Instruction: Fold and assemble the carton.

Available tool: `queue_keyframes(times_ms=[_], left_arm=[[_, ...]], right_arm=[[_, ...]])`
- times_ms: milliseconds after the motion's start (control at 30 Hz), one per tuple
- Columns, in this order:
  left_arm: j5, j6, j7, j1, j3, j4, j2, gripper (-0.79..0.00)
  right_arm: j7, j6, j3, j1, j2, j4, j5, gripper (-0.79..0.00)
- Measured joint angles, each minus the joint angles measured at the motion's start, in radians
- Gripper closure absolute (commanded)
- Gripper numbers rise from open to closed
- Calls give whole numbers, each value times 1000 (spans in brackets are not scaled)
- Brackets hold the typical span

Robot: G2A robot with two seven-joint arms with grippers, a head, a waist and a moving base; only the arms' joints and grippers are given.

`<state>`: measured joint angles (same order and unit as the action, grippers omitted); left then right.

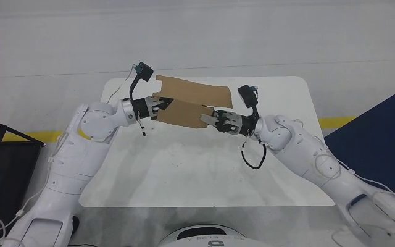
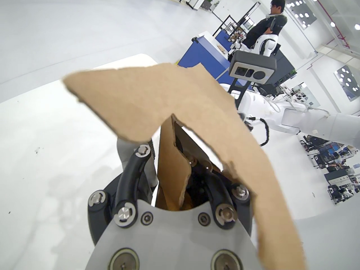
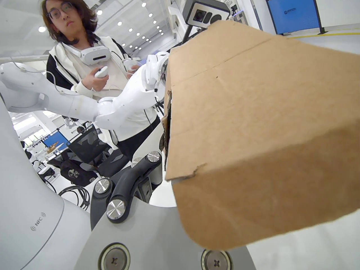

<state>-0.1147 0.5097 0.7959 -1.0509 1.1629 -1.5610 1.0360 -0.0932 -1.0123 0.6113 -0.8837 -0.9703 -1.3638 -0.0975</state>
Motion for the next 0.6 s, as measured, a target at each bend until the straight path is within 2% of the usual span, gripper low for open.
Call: queue_keyframes(times_ms=[200,500,567,600], left_arm=[[-1,18,41,6,0,10,-4,-785],[-14,4,52,1,16,0,-10,-785],[-21,-5,48,-3,17,-8,-11,-785],[-25,-9,46,-4,17,-12,-12,-785]], right_arm=[[-11,0,39,-15,6,-16,60,0],[-10,0,98,-40,7,-16,23,0],[-25,0,98,-46,7,-24,17,-243],[-32,0,96,-47,6,-28,18,-262]])
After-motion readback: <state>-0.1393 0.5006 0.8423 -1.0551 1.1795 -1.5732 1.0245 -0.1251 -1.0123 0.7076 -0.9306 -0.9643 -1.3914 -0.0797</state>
